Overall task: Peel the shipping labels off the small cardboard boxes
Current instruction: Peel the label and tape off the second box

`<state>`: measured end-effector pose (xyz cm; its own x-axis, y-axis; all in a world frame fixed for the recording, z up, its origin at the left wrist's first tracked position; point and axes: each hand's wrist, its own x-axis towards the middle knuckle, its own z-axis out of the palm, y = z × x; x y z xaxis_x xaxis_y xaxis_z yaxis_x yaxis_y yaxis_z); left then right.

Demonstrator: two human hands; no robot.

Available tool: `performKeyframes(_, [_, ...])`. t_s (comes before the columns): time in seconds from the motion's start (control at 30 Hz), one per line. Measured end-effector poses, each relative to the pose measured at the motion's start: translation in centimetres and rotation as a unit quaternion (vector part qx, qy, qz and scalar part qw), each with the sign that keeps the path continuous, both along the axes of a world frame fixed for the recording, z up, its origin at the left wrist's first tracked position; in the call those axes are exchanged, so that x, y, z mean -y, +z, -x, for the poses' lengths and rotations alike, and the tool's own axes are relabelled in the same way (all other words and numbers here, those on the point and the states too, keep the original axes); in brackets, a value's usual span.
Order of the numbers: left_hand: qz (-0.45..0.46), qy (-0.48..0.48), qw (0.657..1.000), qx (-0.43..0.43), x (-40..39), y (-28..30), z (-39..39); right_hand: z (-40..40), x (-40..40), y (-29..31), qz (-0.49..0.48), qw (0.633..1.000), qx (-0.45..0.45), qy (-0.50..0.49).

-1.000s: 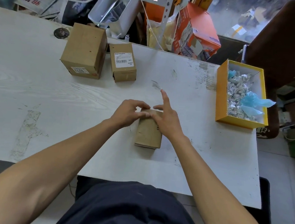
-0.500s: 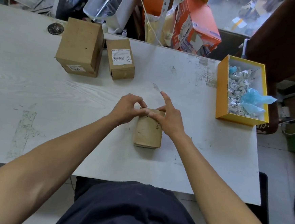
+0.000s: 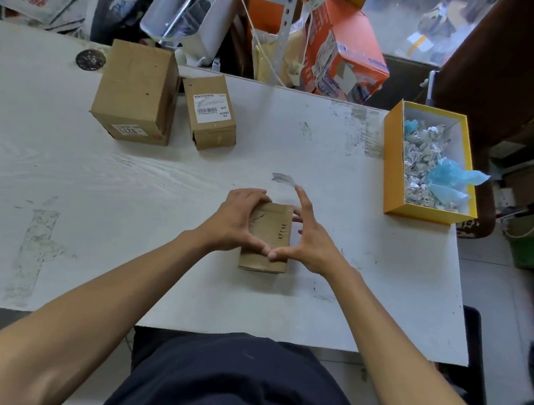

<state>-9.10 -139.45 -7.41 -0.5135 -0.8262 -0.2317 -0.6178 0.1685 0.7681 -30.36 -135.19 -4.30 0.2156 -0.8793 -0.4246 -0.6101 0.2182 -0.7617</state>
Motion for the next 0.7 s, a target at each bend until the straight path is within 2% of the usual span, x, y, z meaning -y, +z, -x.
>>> performKeyframes(0.17, [0.006,0.078,0.996,-0.047,2.6,0.4,1.4,0.2,2.5,0.0,0.016,0.996,-0.009,-0.091])
performKeyframes(0.27, [0.019,0.114,0.993,-0.035,2.8,1.2,2.2,-0.3,3.1,-0.1,0.036,0.994,-0.020,-0.101])
performKeyframes(0.4, [0.040,0.023,0.999,0.013,0.6,1.5,0.9,0.3,1.4,0.5,0.058,0.998,0.012,-0.023])
performKeyframes(0.53, [0.069,-0.083,0.991,0.081,-1.6,0.9,-0.2,1.0,-1.2,-0.2,0.048,0.997,-0.003,0.059])
performKeyframes(0.7, [0.035,-0.006,0.998,0.045,0.5,1.2,1.2,0.1,0.4,-0.1,0.061,0.997,-0.030,-0.042])
